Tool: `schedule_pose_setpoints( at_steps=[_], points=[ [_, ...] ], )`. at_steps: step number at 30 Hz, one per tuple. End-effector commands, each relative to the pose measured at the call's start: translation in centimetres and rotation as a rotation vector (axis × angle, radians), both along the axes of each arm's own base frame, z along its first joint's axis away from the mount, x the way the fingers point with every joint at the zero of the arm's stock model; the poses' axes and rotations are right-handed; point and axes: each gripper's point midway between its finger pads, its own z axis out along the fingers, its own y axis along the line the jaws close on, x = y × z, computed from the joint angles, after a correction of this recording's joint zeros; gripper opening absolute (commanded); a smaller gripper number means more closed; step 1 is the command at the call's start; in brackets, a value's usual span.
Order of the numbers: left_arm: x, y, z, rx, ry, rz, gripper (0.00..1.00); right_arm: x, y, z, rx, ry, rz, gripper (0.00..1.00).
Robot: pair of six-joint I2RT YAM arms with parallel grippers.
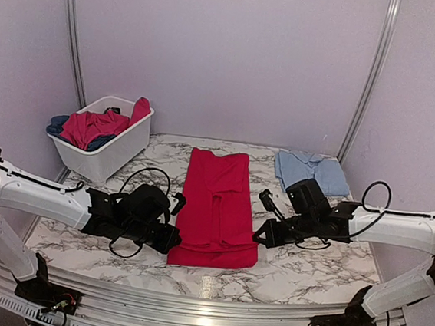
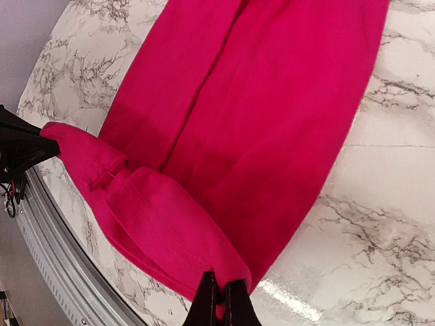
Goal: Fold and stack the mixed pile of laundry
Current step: Fold the rectangle-folded T-shirt at the center of the board.
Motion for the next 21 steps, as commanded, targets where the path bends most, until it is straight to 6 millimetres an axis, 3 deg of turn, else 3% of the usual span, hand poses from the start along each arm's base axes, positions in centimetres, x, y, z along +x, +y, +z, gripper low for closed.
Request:
schedule_pose_setpoints(
  at_steps=[1, 11, 21],
  points=[
    [3.7, -0.6, 1.2, 0.003, -0.088, 0.010, 0.00, 3.9, 1.1, 2.0, 0.030, -0.112, 0.034, 0.00],
    [9.8, -1.4, 1.5, -0.024, -0.128, 0.049, 0.00, 10.7, 1.1, 2.1, 0.036, -0.172, -0.001, 0.00],
    [14.3, -1.1, 0.6, -0.037, -0.123, 0.073, 0.00, 15.5, 1.5, 0.2, 0.034, -0.170, -0.005, 0.00]
  ],
)
